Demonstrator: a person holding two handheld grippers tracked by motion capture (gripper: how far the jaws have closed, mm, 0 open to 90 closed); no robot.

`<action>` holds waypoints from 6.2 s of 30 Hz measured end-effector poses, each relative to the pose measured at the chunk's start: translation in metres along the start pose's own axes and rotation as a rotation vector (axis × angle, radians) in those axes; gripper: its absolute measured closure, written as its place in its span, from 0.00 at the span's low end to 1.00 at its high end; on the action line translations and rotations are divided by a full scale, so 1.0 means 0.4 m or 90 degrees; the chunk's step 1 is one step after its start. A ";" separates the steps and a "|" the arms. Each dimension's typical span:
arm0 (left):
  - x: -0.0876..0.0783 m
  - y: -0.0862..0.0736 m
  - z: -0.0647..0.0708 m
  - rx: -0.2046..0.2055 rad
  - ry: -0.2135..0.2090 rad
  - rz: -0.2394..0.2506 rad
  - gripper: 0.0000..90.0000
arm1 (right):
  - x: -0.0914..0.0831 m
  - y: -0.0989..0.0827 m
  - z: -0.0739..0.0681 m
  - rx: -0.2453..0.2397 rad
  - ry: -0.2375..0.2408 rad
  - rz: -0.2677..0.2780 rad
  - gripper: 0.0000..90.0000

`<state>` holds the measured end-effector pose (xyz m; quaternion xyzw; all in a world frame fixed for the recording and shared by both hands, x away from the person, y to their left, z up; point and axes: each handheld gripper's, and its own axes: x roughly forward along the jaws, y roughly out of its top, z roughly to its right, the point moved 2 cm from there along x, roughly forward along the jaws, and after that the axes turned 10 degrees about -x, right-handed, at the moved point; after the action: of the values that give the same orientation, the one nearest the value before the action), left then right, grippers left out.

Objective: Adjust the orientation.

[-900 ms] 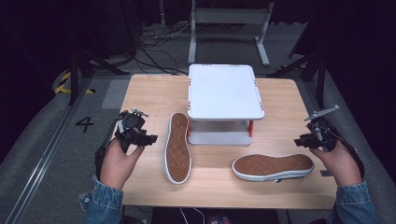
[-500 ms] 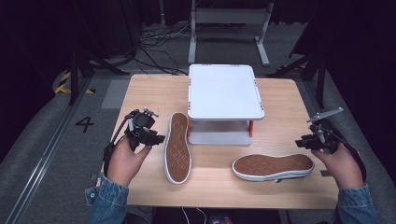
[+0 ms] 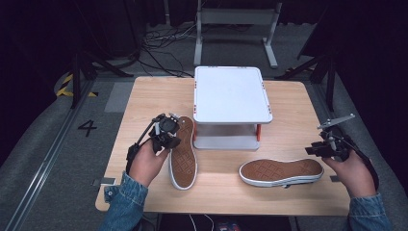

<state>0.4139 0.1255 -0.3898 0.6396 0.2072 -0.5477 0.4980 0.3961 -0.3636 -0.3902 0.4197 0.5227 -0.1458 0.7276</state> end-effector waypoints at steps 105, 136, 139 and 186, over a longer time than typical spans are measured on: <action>0.055 0.026 -0.317 -0.286 0.027 0.003 0.91 | -0.005 -0.035 -0.023 0.011 -0.009 -0.006 0.66; 0.028 -0.054 0.114 0.087 -0.150 -0.169 0.98 | 0.014 0.050 -0.028 -0.036 0.015 0.024 0.65; 0.040 -0.057 0.126 0.089 -0.147 -0.189 0.98 | 0.015 0.054 -0.031 -0.040 0.015 0.025 0.65; -0.038 -0.044 -0.104 -0.031 0.073 -0.140 1.00 | 0.028 0.050 -0.024 -0.035 0.016 0.018 0.64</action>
<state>0.4153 0.1730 -0.3873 0.6309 0.3178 -0.5561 0.4379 0.4077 -0.3415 -0.3918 0.4086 0.5294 -0.1157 0.7344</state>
